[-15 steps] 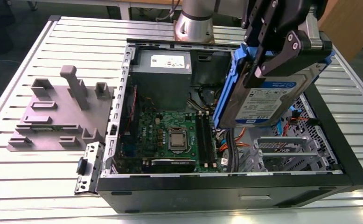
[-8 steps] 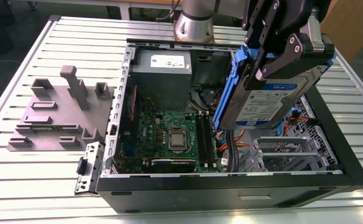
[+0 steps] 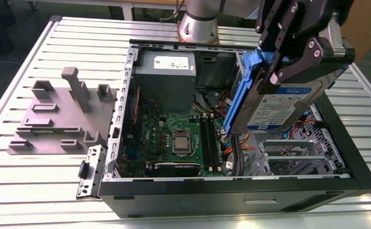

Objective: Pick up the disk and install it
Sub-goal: 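Insert the disk into the insertion slot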

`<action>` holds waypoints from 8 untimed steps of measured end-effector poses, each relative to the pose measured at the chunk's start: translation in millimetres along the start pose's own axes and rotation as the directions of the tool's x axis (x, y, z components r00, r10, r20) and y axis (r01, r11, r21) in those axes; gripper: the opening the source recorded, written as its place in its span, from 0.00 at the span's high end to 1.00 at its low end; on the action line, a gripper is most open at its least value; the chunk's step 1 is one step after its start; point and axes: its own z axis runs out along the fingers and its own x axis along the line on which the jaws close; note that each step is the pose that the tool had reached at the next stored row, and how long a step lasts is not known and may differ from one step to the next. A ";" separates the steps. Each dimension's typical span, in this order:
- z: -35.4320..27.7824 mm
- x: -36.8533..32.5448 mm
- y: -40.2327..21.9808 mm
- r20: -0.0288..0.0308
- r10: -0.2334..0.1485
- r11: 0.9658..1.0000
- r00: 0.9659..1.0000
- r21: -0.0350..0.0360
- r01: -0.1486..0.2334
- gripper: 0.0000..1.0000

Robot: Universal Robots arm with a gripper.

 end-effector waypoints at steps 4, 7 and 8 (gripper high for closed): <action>2.1 3.8 -5.6 0.000 0.000 1.000 1.000 0.000 0.000 0.64; 5.5 10.4 -8.3 0.000 0.000 1.000 1.000 0.000 0.000 0.64; 6.6 11.6 -9.8 0.001 0.000 1.000 1.000 0.000 0.000 0.64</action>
